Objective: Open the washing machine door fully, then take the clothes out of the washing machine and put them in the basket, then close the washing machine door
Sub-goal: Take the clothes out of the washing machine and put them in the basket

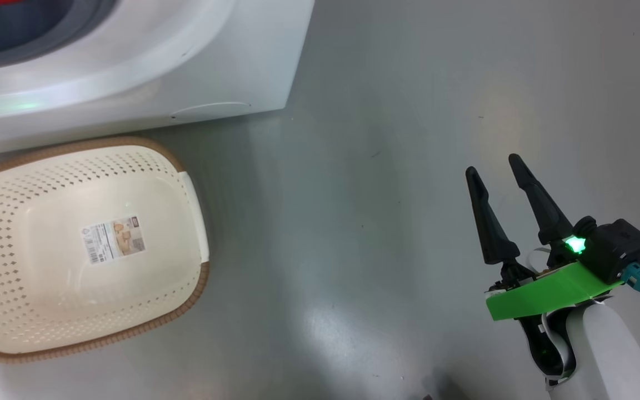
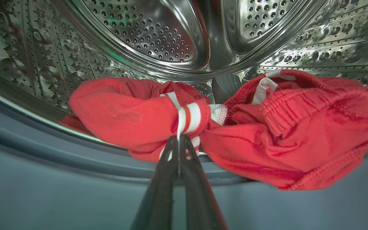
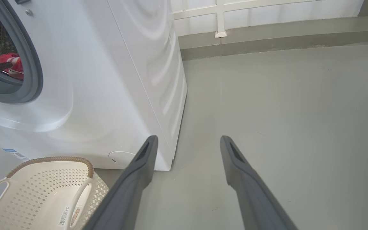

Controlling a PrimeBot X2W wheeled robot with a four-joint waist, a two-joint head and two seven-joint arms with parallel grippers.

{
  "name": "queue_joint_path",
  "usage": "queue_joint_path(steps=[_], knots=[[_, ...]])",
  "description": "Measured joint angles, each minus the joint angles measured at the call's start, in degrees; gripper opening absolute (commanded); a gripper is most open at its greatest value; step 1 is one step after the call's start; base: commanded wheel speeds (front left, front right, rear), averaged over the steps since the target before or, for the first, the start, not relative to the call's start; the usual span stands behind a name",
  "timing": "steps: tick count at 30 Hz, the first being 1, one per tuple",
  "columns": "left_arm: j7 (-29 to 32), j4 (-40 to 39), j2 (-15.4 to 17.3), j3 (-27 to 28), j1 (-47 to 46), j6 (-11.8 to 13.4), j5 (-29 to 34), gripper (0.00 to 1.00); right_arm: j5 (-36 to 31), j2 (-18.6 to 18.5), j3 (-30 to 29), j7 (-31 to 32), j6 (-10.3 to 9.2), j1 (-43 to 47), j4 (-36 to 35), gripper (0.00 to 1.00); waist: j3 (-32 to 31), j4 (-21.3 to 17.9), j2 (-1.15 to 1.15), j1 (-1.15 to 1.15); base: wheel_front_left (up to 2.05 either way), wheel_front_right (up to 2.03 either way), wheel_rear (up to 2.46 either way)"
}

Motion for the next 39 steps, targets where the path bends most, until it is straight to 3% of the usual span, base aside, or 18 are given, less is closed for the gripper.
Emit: queue_joint_path(steps=[6,15,30,39], knots=[[0.0,-1.8,-1.0,0.6,0.9,-0.2,-1.7,0.0,0.0,-0.1,-0.2,0.0,-0.01,0.0,0.0,1.0,-0.8,1.0,0.0,0.0,0.0,0.0,0.0],[-0.1,-18.5,-6.1,7.4,12.2,-2.2,-8.4,0.0,-0.4,-0.8,-1.3,0.0,-0.01,0.8,-0.1,1.0,-3.6,4.2,0.0,0.0,0.0,0.0,0.0],[-0.1,-41.5,-14.0,13.0,33.9,-5.0,-8.0,0.0,-0.4,-2.8,-2.5,0.0,-0.01,5.7,0.4,1.0,-12.3,8.3,0.0,0.0,0.0,0.0,0.0],[-0.1,-52.0,-16.4,12.2,44.4,-5.2,-7.5,0.0,-0.4,-3.2,-3.1,0.0,-0.01,8.9,0.7,1.0,-17.3,10.9,0.0,0.0,0.0,0.0,0.0]])
